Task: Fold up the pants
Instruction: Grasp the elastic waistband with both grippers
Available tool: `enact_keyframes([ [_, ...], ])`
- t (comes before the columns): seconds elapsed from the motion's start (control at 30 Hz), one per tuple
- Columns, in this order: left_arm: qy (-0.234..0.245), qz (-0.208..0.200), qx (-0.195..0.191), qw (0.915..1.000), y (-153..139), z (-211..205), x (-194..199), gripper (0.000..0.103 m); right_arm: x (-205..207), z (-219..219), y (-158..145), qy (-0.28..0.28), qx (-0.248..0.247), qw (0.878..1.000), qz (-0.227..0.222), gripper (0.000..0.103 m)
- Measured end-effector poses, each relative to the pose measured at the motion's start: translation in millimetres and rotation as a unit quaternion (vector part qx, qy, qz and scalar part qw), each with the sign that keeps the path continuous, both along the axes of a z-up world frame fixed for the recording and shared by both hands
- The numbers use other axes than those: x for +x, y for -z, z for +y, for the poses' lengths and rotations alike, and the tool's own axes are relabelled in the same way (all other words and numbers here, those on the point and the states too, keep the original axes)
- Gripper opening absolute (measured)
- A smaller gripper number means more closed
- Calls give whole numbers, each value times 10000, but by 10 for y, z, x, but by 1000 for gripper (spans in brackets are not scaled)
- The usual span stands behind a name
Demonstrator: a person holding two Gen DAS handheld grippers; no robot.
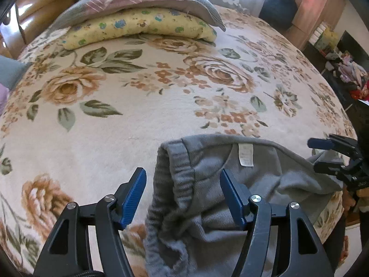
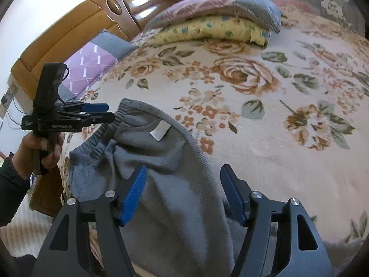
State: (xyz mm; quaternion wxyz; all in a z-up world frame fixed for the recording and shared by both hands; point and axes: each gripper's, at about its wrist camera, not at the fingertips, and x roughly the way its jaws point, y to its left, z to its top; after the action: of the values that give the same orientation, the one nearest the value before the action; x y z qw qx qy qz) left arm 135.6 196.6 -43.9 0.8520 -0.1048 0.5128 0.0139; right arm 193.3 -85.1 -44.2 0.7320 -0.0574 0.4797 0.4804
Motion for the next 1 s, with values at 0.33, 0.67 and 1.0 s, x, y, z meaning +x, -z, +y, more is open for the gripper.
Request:
enact_keyframes([
  [0.33,534,297,-471,9970,236,101,197,69,402,182,338,-70,-49,9968,795,67],
  [0.67,602,49,-928,9938,235,165,140,22,296,300,474,-349,-111,9955,870,24],
  [1.0,587,-523,-896,9929,-95,112,-305,13,-43,188,47,-470,231,9986,-13,7],
])
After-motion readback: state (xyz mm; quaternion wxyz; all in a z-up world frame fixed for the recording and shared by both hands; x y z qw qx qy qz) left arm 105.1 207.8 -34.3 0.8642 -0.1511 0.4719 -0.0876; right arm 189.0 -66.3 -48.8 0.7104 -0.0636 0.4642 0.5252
